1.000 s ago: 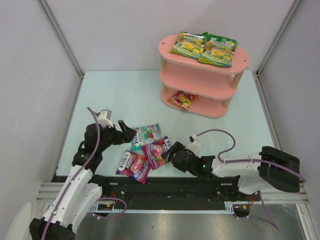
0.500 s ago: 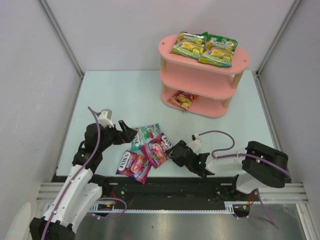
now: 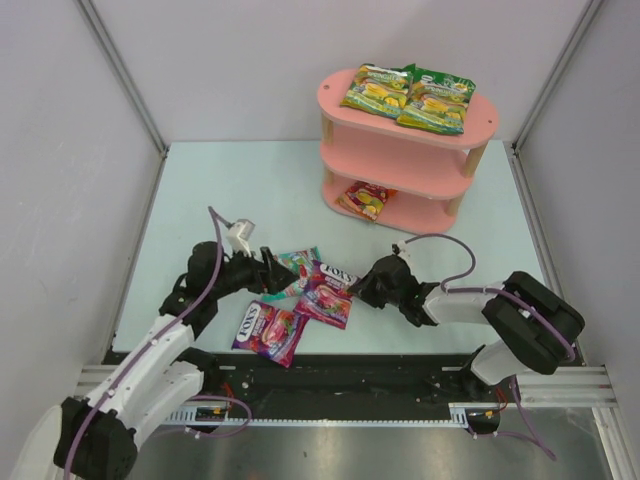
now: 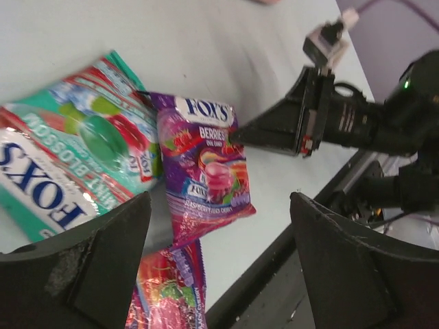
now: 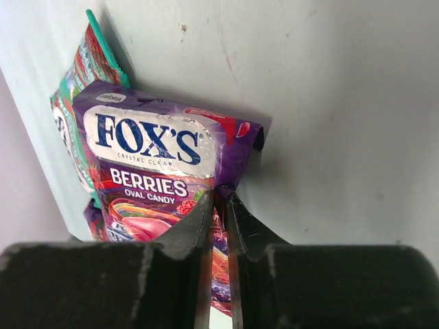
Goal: Place and organize the candy bags onto the shelf
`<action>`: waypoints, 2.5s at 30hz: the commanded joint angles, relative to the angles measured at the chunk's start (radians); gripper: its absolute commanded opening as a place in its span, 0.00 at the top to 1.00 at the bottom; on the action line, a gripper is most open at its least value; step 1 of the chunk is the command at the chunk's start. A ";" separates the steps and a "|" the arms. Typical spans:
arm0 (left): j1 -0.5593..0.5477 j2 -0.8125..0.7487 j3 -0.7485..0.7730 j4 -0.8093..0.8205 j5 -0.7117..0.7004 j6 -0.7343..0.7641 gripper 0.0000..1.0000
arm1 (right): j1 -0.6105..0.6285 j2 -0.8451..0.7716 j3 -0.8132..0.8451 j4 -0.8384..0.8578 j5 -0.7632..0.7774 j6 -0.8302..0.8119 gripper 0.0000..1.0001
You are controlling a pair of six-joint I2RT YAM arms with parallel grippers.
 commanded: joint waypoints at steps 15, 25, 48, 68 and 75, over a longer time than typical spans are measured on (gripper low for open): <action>-0.245 0.121 -0.022 -0.011 -0.253 -0.051 0.21 | 0.074 -0.194 -0.040 -0.171 -0.079 -0.091 0.45; -0.351 0.259 -0.069 0.136 -0.351 -0.059 0.39 | 0.390 -0.214 -0.124 -0.175 0.384 0.286 0.45; -0.607 0.220 -0.293 0.449 -0.804 -0.162 0.43 | 0.475 -0.041 -0.064 -0.189 0.596 0.488 0.48; -0.690 0.392 -0.303 0.650 -0.720 -0.178 0.58 | 0.451 0.005 -0.024 -0.189 0.577 0.445 0.83; -0.710 0.415 -0.293 0.655 -0.733 -0.183 0.71 | 0.448 -0.007 -0.021 -0.152 0.567 0.373 1.00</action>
